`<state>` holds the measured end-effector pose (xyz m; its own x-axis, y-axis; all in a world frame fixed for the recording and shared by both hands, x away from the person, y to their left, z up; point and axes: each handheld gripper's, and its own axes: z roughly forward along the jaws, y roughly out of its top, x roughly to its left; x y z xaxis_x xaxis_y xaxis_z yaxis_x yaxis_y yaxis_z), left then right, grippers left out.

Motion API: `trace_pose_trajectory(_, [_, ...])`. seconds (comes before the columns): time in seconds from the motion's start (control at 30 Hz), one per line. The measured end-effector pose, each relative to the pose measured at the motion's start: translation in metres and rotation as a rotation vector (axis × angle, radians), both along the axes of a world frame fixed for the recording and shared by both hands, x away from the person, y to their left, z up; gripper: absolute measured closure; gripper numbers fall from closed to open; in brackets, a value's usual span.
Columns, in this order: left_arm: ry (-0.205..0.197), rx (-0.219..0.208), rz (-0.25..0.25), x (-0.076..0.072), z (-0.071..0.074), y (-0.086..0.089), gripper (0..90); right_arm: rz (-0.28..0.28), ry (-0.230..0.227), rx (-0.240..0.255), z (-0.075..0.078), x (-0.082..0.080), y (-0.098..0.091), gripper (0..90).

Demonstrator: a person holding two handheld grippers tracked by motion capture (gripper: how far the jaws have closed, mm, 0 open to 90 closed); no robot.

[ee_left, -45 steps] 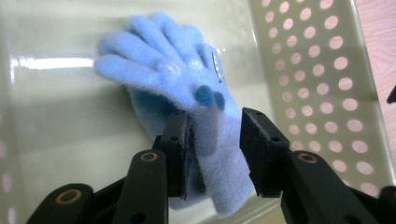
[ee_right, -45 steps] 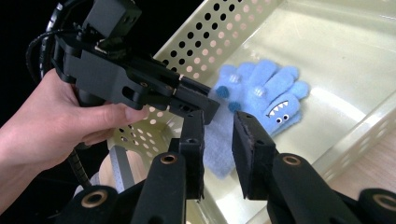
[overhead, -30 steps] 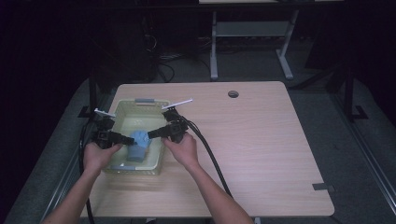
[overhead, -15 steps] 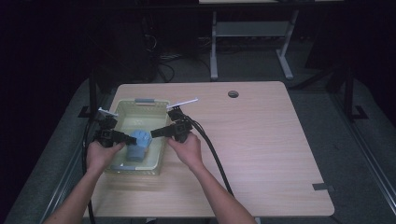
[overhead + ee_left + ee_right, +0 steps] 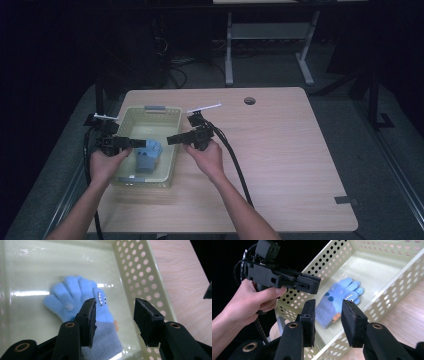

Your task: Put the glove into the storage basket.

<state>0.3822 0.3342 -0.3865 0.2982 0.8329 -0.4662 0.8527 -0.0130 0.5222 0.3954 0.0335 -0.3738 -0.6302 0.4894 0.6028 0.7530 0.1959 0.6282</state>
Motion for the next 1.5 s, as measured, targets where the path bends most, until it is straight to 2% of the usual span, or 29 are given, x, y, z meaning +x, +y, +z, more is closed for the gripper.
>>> trace_pose_trajectory(0.2, [-0.008,-0.011,0.004,-0.002,0.003,-0.002,50.8,-0.017,-0.003,0.006,0.002,0.001,-0.010,61.5])
trace_pose_trajectory(0.43, [-0.043,-0.028,0.003,-0.005,0.007,-0.006,50.7,-0.025,-0.009,0.019,0.005,0.000,-0.019,59.1])
trace_pose_trajectory(0.97, [-0.104,-0.042,-0.041,-0.011,0.018,-0.028,49.3,-0.043,-0.016,0.028,0.007,0.000,-0.039,54.8])
trace_pose_trajectory(1.5, [-0.129,-0.049,-0.053,-0.014,0.022,-0.040,46.2,-0.065,-0.017,0.044,0.008,-0.002,-0.060,51.3])
